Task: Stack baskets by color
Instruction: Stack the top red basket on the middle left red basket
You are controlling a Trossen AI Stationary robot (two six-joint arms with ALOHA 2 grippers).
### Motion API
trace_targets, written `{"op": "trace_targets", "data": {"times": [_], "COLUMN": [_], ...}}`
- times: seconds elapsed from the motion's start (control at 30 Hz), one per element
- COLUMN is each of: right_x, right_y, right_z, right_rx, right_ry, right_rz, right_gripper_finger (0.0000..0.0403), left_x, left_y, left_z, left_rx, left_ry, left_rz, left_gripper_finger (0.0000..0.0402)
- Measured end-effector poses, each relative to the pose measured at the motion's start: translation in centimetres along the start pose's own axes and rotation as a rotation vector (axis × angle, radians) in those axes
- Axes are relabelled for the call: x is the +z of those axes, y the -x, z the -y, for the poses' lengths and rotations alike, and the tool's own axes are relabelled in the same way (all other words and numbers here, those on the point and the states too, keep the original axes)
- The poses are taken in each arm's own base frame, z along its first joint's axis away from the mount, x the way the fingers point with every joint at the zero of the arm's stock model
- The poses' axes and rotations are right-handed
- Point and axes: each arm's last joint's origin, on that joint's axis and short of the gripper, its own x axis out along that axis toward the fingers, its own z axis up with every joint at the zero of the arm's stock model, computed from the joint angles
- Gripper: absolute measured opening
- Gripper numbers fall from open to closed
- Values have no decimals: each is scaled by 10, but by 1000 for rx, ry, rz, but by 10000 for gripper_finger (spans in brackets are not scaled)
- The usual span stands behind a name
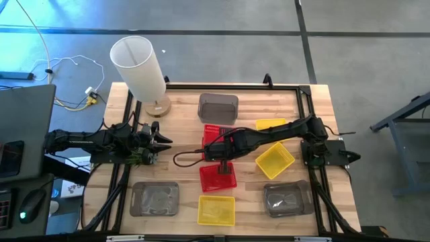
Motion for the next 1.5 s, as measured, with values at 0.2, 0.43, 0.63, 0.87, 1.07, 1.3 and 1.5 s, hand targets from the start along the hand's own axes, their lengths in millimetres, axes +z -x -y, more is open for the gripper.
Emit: {"op": "trace_targets", "data": {"times": [0.2,0.43,0.63,0.87,1.07,1.3,1.5], "right_x": [1,0,0,-3,-4,-4,-3], "right_y": [-9,-31,-42,-62,-67,-68,-68], "right_z": [-1,-6,-9,-11,-10,-10,-10], "right_rx": [-2,22,28,16,0,3,-12], "right_ry": [-4,30,56,102,115,132,134], "right_rz": [-10,-67,-96,-145,-167,-164,-156], "right_gripper_finger": [0,0,0,0,0,1,50], "left_x": [0,0,0,0,0,0,0], "left_y": [0,0,0,0,0,0,0], "left_z": [0,0,0,0,0,0,0], "left_rx": [0,0,0,0,0,0,0], "left_ry": [0,0,0,0,0,-8,-8], "left_rz": [0,1,0,0,0,0,0], "left_gripper_finger": [111,111,111,111,111,110,111]}}
